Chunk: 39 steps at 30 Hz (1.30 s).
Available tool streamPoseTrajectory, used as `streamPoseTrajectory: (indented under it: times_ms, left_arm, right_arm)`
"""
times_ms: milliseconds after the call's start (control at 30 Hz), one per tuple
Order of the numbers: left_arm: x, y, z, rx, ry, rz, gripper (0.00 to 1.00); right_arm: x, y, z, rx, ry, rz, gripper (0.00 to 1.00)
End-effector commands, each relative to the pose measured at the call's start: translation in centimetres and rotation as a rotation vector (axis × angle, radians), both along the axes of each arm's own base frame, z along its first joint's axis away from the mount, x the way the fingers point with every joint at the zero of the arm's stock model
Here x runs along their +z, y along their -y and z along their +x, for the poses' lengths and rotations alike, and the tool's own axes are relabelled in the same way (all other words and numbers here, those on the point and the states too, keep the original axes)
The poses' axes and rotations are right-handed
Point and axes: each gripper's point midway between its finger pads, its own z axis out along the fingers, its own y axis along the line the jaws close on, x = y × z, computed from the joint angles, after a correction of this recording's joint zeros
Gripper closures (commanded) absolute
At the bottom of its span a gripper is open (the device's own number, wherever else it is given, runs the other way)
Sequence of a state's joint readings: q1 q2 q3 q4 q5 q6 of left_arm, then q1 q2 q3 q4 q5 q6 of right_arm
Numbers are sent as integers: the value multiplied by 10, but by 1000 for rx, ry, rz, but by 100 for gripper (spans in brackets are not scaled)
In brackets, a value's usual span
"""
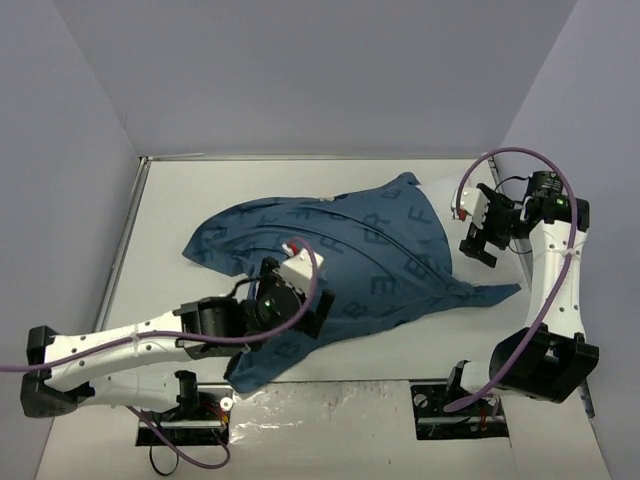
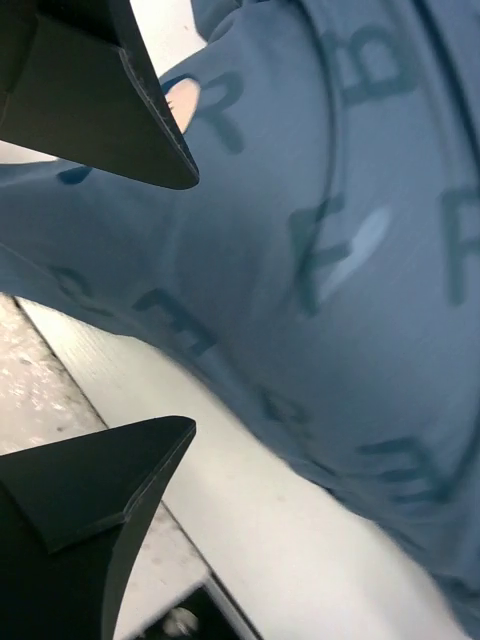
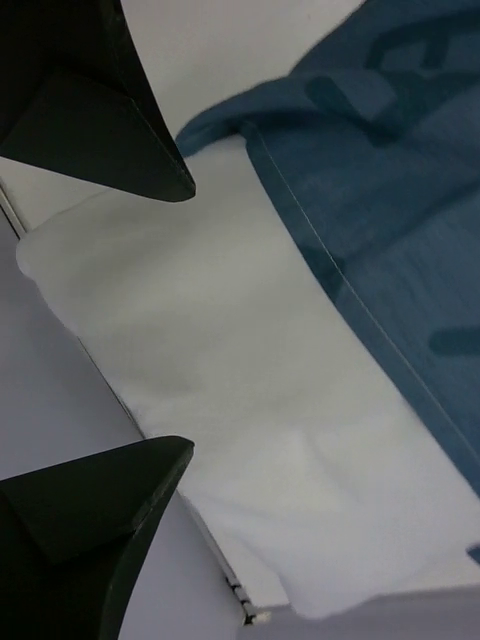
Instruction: Remove the pillowcase from the pillow
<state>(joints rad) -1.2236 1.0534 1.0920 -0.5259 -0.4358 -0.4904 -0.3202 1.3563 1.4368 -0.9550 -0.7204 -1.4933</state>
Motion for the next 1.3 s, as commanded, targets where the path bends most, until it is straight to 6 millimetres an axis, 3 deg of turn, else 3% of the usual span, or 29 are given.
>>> streamPoseTrajectory:
  times_ms: [0,100,133,167,233,267,467,633,667,700,767,800,867,967,1067,1100,1167,1200,1267]
  left_arm:
    - [10,-26,4,228,157,49,3]
    - [-24,-26,-9,271,118,140,3]
    - [-33,-26,-13,333,82,103,3]
    - [-50,-42,-16,364,81,217,4]
    - [-57,-45,-23,457,52,173,3]
    - [-67,-54,-24,477,59,246,4]
    - [-108,-65,-34,566,-1,313,5]
    - [-141,-78,-43,621,-88,285,6]
    - [-146,-67,-42,613,-123,212,5]
    - [-157,-72,-41,605,-130,222,6]
    - [-161,-49,-35,544,-166,123,5]
    - [-170,-51,-34,502,-163,153,4]
    - [-168,-33,-30,474,-194,46,1]
    - [-177,-27,-39,413,-243,24,21]
    - [-188,-34,-46,404,-282,21,41]
    - [-188,-36,-47,408,-287,10,63]
    - [-179,-44,-44,436,-273,-12,88]
    - [-175,-50,-40,461,-263,-21,98]
    - [-156,-67,-32,524,-233,-55,98]
  right_arm:
    - [-40,-1,-46,150,-174,-78,0]
    - [-65,9,-51,75,-207,-111,0]
    - [-68,15,-40,47,-172,-130,0]
    - [-74,17,-39,12,-189,-122,0]
    - [-82,23,-28,-31,-180,-119,3]
    - [-87,24,-24,-52,-193,-104,5]
    - [-102,29,9,-185,-206,-13,18]
    - [-109,26,19,-258,-266,75,38]
    - [-109,22,21,-255,-271,98,40]
    - [-110,20,21,-258,-277,113,42]
    - [-111,13,21,-269,-296,156,46]
    - [-111,10,21,-272,-304,171,49]
    - [-111,5,20,-292,-325,199,52]
    - [-111,2,20,-319,-343,232,58]
    - [-107,-1,22,-329,-348,257,59]
    - [-106,-2,22,-335,-351,268,58]
    - [-99,-6,26,-330,-340,285,52]
    - [-95,-8,26,-329,-336,295,44]
    - [-76,-10,32,-306,-285,301,36]
